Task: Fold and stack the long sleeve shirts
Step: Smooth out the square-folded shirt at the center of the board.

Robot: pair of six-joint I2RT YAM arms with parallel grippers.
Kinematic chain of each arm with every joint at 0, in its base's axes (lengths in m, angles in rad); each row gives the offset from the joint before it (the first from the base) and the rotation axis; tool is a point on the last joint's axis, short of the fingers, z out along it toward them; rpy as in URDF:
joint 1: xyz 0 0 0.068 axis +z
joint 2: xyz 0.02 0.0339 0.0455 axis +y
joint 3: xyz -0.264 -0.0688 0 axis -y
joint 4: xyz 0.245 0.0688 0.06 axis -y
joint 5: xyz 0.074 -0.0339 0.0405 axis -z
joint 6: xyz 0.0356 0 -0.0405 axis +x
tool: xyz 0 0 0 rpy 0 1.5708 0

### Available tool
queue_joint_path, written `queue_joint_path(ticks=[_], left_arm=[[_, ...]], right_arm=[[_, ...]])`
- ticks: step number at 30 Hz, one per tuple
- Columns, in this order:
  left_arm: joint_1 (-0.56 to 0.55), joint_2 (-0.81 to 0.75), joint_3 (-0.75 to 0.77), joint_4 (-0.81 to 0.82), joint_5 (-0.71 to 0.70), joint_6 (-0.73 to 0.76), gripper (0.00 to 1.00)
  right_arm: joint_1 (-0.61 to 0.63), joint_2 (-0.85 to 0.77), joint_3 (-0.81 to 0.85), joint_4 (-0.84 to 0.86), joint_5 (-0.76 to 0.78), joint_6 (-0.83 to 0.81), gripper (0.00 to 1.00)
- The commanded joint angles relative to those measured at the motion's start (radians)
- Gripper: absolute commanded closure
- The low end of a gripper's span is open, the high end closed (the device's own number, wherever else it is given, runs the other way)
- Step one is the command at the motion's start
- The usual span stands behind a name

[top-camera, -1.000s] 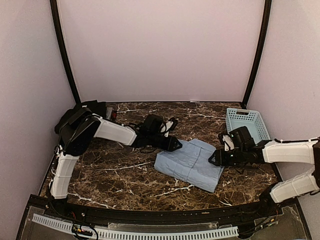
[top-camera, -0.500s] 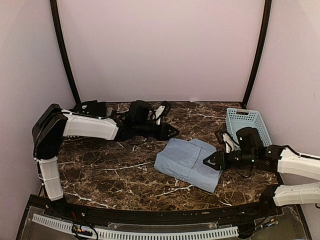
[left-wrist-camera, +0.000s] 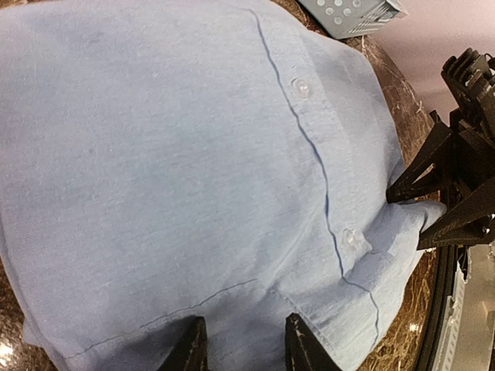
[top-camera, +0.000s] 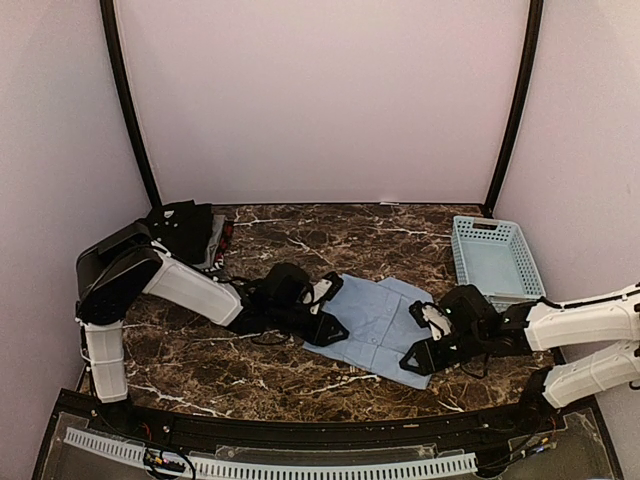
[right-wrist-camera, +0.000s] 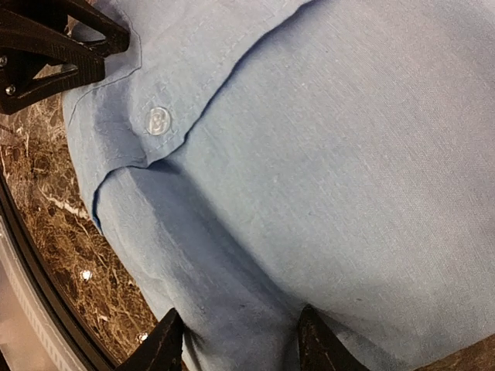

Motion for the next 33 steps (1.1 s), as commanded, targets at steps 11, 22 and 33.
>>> queue_joint_path(ticks=[11,22,33], left_arm=[[-0.002,-0.006,-0.03,-0.041,-0.082,0.056,0.67],[-0.001,-0.063,0.079,-0.119,-0.174,0.133,0.66],[0.004,-0.182,0.066,-0.14,-0.33,-0.026,0.34]], right_arm=[[0.035,-0.054,-0.091,-0.021,0.117,0.155,0.55],[0.09,-0.378,-0.006,-0.27,0.339,0.301,0.43],[-0.082,-0.204,0.282,-0.289,0.476,0.053,0.01]])
